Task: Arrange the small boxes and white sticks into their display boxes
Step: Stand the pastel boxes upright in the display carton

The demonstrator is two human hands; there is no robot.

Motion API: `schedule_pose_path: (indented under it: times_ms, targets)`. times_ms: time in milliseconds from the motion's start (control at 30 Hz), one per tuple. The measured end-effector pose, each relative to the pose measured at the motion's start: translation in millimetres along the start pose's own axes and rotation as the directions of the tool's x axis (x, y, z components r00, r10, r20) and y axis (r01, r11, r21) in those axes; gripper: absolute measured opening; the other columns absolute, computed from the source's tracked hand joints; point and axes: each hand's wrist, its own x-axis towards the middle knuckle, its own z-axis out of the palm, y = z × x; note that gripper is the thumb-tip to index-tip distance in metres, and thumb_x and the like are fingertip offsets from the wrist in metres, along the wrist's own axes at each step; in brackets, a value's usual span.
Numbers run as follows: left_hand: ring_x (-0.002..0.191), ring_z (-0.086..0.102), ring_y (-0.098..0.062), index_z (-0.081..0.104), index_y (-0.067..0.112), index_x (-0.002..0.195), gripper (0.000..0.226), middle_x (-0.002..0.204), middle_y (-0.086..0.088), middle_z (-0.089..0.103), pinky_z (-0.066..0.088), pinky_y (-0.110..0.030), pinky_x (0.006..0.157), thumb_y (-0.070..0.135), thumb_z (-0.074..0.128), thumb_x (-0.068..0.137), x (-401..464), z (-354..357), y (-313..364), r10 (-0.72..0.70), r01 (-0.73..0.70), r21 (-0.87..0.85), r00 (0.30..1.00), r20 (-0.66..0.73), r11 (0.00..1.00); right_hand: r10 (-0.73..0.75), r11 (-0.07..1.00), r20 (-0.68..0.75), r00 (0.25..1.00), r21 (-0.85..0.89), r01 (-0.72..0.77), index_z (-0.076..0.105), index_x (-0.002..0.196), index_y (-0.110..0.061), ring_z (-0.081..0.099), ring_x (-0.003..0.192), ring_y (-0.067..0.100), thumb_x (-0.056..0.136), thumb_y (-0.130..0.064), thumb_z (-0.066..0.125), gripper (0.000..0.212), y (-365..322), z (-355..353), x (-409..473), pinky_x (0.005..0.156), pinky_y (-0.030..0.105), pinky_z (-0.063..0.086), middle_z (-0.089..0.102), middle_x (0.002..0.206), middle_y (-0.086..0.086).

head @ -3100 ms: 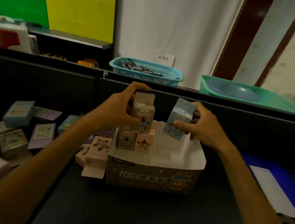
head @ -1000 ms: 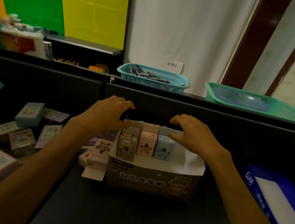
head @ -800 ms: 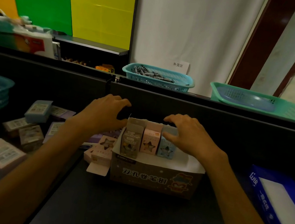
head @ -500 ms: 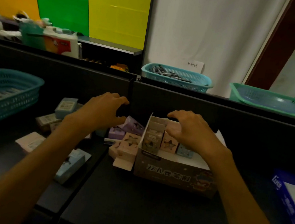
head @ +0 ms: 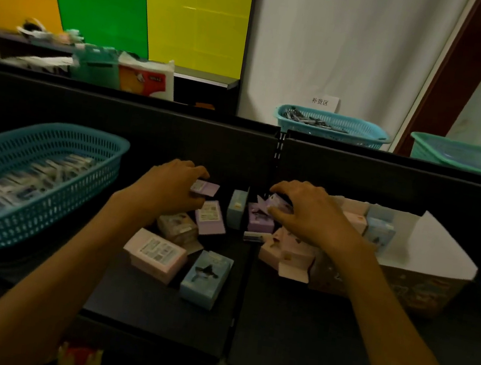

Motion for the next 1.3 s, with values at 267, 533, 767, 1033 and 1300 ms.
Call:
schedule_pose_path:
  times_ms: [267,533,767,1033,1300]
  targets:
    - [0.114,0.051,-0.016,0.047,0.028,0.131,0.056,0.133,0.002,0.049,0.048,-0.033,0.089,0.046,0.065,0.082,-1.2,31.4,-33.6,0.145,-0.144,-0.126,0.989,0.001,0.982,0.112,0.993,0.058,0.992,0.028,-0.114,0.048,0.134,-0.025,0.048,0.121,0.022,0.094,-0.038,0.053,0.042,-24.8,39.7,11.1,0.098,0.035,0.038,0.052,0.135,0.001]
    - [0.122,0.042,-0.018,0.036,0.031,0.138,0.074,0.141,0.004,0.037,0.042,-0.033,0.093,0.048,0.071,0.075,9.4,55.1,-28.0,0.169,-0.141,-0.251,0.981,0.097,0.958,0.147,0.989,0.101,0.984,0.006,-0.148,0.045,0.137,-0.023,0.049,0.118,0.022,0.091,-0.035,0.058,0.05,-34.2,59.9,37.0,0.093,0.035,0.043,0.052,0.132,0.004]
    - [0.119,0.045,-0.022,0.039,0.033,0.135,0.075,0.135,0.0,0.04,0.044,-0.037,0.096,0.048,0.074,0.071,27.2,68.0,-31.4,0.228,-0.189,-0.223,0.96,0.164,0.956,0.092,0.996,0.128,0.987,-0.007,-0.092,0.04,0.141,-0.025,0.044,0.124,0.026,0.093,-0.034,0.055,0.051,-39.6,71.9,71.9,0.1,0.037,0.037,0.045,0.138,0.007]
    - [0.097,0.058,-0.013,0.06,0.029,0.12,0.029,0.112,0.002,0.063,0.05,-0.03,0.085,0.025,0.057,0.091,41.9,65.1,-38.9,0.28,-0.246,-0.404,0.959,0.028,0.881,0.127,0.984,0.159,0.979,0.104,-0.145,0.056,0.122,-0.024,0.051,0.114,0.027,0.089,-0.039,0.061,0.037,-30.2,88.5,86.3,0.094,0.037,0.046,0.045,0.132,0.008]
    - [0.096,0.059,-0.007,0.058,0.023,0.117,0.029,0.106,0.004,0.061,0.048,-0.013,0.072,0.008,0.051,0.093,37.5,51.0,-48.3,0.203,-0.284,-0.575,0.958,-0.203,0.767,0.164,0.957,0.035,0.986,0.237,-0.168,0.06,0.108,-0.017,0.051,0.111,0.026,0.083,-0.03,0.069,0.029,-27.6,90.9,82.0,0.086,0.028,0.04,0.051,0.12,0.011]
